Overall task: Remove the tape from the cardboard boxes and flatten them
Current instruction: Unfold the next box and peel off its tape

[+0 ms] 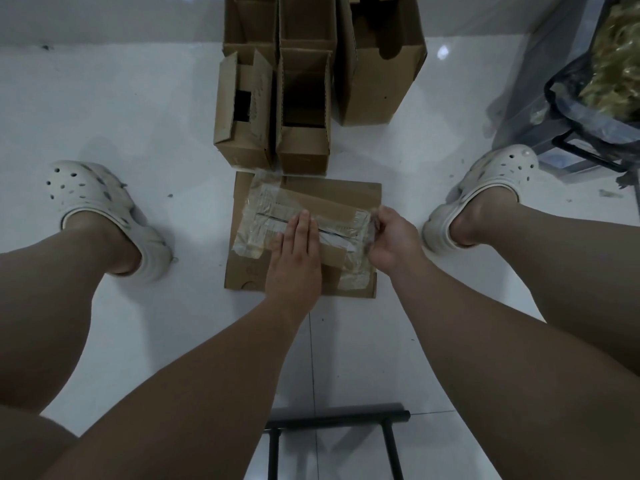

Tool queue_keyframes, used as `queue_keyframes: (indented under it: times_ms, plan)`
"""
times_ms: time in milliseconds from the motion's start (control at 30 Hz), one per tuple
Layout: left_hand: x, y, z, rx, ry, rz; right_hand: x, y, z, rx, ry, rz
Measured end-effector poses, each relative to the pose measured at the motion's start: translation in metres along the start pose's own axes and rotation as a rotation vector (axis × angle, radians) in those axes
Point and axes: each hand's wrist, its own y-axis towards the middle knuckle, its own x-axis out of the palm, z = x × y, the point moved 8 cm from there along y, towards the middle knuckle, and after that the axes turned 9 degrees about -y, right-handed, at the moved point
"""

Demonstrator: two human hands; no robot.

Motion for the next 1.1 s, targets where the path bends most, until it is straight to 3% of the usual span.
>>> queue_keyframes:
  times_ms: [67,233,533,700,933,1100]
  plan:
    - [0.0,0.001,0.002,-0.001,-0.001,-0.002,-0.006,-0.002,-0.005,0.001,0.064,0.016]
    - [0.0,0.0,0.0,-0.013,-0.009,-0.008,-0.004,0.001,-0.032,-0.058,-0.412,0.062]
    - [0.001,0.0,0.001,-0.008,0.002,-0.004,0.01,-0.001,-0.061,-0.263,-0.815,0.176]
    - [0.002,0.002,0.003,-0.019,0.004,0.002,0.002,-0.002,-0.048,-0.222,-0.565,0.178]
    - [0.001,0.004,0.001,-0.022,0.013,-0.006,0.005,-0.006,-0.028,-0.055,-0.098,0.011]
    - [0.001,0.006,0.002,-0.025,0.014,-0.013,0.009,-0.011,-0.023,-0.048,0.097,-0.045]
